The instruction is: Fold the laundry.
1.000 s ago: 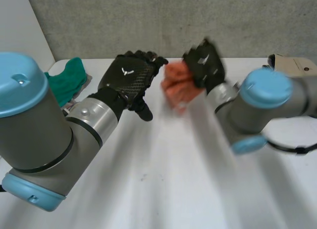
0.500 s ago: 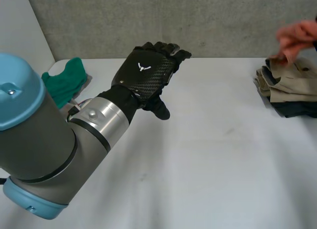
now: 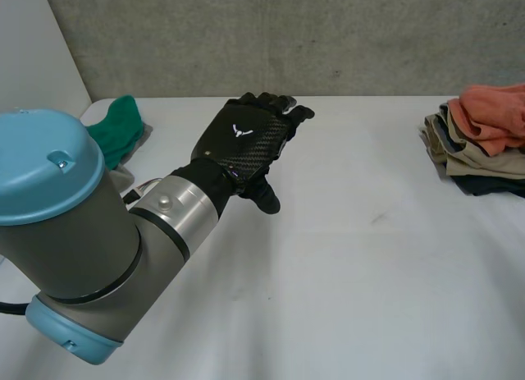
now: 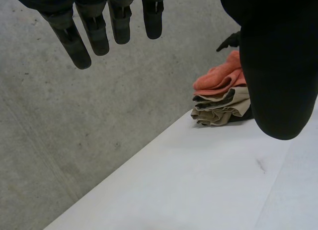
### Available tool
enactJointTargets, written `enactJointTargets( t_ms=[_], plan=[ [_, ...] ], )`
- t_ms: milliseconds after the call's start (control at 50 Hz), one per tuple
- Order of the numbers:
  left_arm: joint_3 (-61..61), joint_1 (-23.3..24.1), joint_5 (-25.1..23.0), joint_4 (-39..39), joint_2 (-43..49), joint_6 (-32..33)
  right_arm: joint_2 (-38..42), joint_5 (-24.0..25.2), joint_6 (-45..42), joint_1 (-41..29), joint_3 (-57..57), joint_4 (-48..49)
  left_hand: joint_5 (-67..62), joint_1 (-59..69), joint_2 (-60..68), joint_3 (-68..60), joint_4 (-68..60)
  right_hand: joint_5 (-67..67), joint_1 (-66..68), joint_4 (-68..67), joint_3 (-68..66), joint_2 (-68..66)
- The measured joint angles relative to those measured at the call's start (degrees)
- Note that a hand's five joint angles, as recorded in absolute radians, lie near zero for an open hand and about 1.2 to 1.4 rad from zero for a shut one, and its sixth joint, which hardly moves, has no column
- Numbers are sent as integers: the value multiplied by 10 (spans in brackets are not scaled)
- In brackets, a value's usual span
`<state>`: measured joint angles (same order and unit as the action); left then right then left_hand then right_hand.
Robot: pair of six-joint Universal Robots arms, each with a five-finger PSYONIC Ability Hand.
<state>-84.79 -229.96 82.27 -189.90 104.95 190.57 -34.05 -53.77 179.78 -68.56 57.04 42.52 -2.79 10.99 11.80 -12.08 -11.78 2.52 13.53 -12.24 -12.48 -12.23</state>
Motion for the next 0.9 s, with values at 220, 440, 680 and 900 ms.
enactJointTargets(
  t_ms=[220,440,680,900],
  plan=[
    [-2,1,4,3,-8,0,-129,-77,-144,45,30,-297,0,0,0,0,0,0,0,0,0,0],
    [16,-20,9,1,-53,3,-230,-358,-383,79,-11,-344,0,0,0,0,0,0,0,0,0,0],
    [77,-185,78,-12,-66,22,-461,-226,-216,-99,253,-63,0,0,0,0,0,0,0,0,0,0],
    [131,-382,43,-54,111,145,-526,-49,-174,-308,488,-68,0,0,0,0,0,0,0,0,0,0]
  ],
)
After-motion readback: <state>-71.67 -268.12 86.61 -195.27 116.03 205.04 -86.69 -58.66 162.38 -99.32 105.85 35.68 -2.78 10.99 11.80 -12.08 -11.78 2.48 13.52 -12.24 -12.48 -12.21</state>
